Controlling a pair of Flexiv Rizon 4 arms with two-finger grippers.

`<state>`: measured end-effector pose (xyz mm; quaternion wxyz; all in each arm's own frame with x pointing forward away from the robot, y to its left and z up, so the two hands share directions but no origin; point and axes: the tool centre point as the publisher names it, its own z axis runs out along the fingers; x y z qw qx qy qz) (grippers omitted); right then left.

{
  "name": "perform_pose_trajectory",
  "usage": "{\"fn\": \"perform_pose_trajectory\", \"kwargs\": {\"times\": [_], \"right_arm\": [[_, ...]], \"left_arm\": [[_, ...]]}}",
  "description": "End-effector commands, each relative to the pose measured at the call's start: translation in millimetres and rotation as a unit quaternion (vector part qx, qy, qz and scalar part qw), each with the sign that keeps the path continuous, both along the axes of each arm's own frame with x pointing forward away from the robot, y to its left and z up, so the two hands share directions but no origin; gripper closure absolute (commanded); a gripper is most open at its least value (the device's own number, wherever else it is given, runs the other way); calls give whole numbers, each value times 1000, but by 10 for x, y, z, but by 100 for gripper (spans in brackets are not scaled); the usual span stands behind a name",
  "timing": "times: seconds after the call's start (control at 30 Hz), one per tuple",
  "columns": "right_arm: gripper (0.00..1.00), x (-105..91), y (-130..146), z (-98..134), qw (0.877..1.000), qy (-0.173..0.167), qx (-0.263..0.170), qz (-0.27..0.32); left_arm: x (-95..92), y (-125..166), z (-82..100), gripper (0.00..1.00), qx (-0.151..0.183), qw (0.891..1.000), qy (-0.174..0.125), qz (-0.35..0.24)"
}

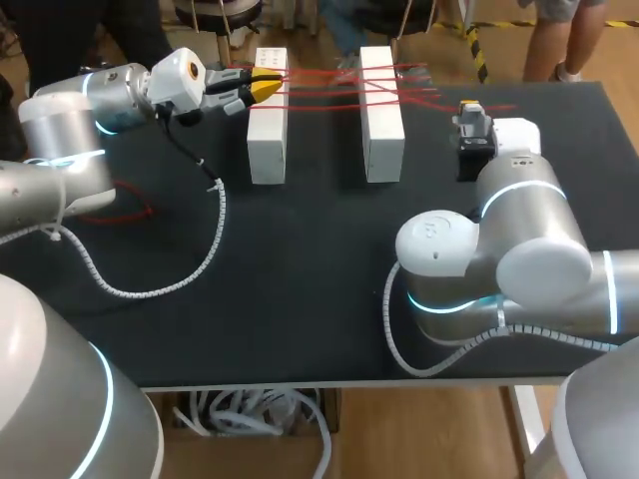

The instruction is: Grab the tape and strap the tape.

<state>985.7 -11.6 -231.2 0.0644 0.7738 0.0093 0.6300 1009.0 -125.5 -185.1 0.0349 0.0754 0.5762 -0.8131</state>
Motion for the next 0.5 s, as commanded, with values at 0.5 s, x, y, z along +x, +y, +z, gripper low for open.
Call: {"fn": "perform_pose_trajectory", "kwargs": {"times": [0.5], "right_arm": [[100, -11, 34, 223, 984, 125, -121, 41]], "left_arm": [[10, 2, -12, 100, -1, 1000, -1, -2]]}}
